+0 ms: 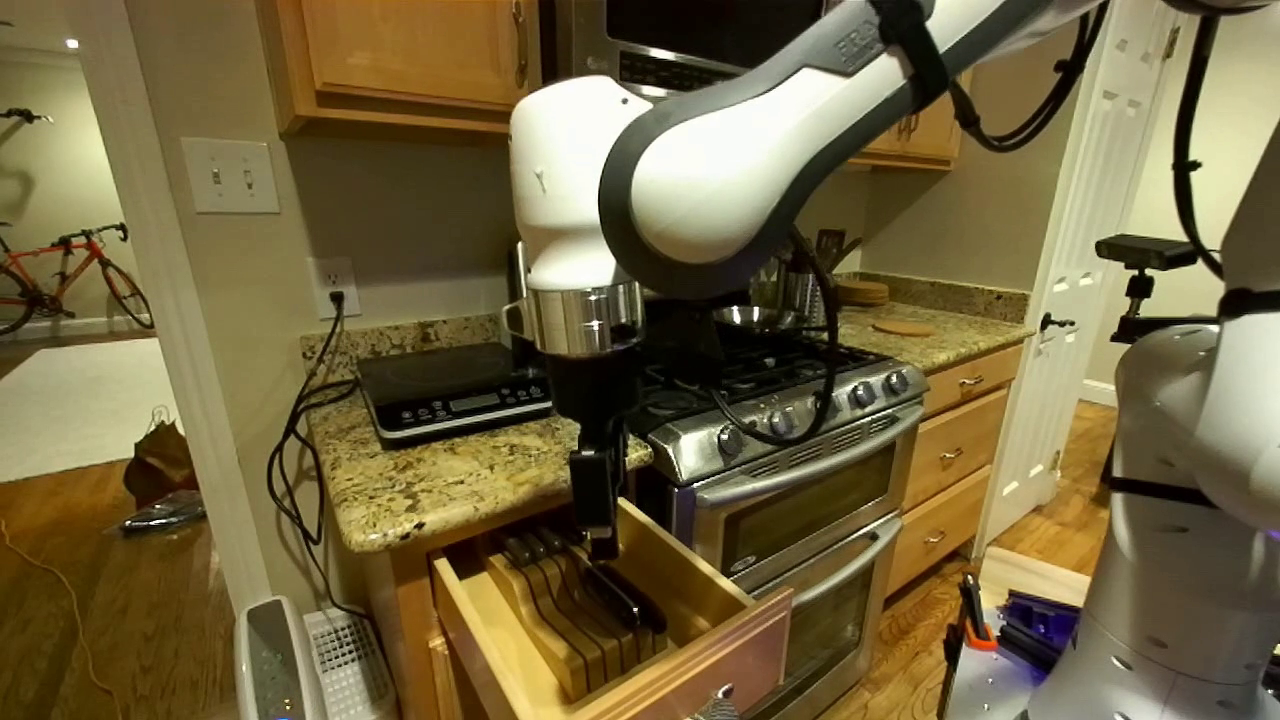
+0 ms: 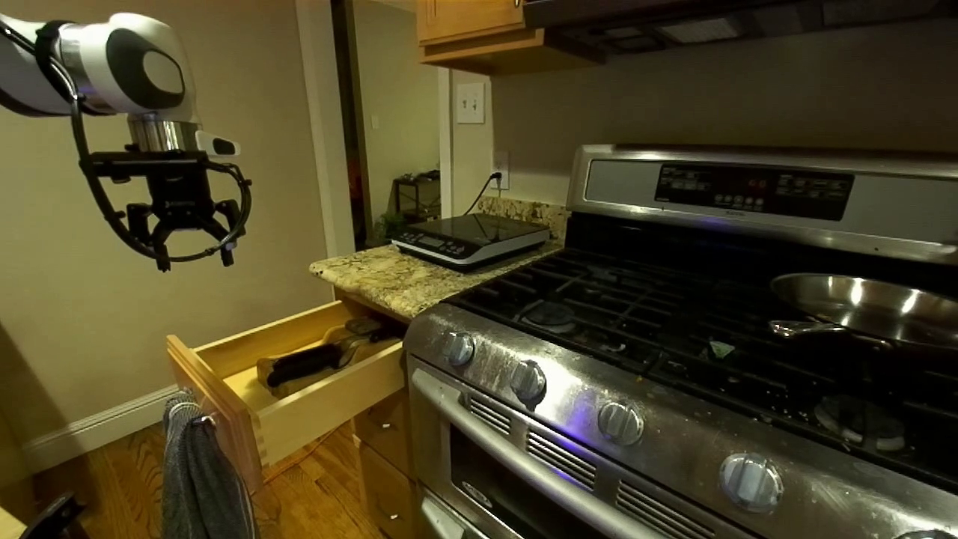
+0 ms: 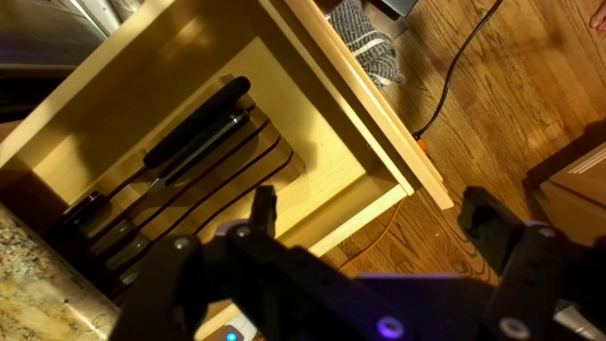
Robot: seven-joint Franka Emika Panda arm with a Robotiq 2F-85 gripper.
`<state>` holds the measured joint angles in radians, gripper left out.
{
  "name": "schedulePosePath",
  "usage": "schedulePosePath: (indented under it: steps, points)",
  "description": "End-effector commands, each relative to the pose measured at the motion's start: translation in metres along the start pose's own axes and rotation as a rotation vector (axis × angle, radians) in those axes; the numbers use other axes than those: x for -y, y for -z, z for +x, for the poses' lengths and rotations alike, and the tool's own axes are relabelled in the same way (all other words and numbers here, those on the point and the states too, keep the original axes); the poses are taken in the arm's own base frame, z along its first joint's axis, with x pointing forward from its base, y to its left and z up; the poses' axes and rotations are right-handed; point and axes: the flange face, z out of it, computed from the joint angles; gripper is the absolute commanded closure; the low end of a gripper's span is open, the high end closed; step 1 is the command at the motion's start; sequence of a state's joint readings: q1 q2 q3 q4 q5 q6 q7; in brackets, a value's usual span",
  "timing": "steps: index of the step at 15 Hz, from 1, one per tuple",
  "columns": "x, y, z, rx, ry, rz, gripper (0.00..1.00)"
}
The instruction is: Close the the top drawer on the left side of the bottom cabinet.
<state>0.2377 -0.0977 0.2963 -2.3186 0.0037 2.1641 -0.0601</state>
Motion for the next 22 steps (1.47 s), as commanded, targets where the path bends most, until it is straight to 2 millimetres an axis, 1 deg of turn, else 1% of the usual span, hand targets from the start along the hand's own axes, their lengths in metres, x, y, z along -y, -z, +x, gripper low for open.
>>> schedulePosePath:
  steps: [1, 5, 8, 10, 13, 22]
  points:
    - [0.005, -0.038, 0.000, 0.000, 0.070, -0.018, 0.00]
    - [0.013, -0.083, 0.002, 0.037, 0.141, 0.001, 0.00]
    - [0.022, -0.107, 0.002, 0.035, 0.209, -0.008, 0.00]
    - [0.026, -0.120, 0.003, 0.044, 0.234, 0.002, 0.00]
    - [0.029, -0.133, 0.004, 0.045, 0.261, 0.020, 0.00]
    - [0.030, -0.164, 0.008, 0.037, 0.314, 0.037, 0.00]
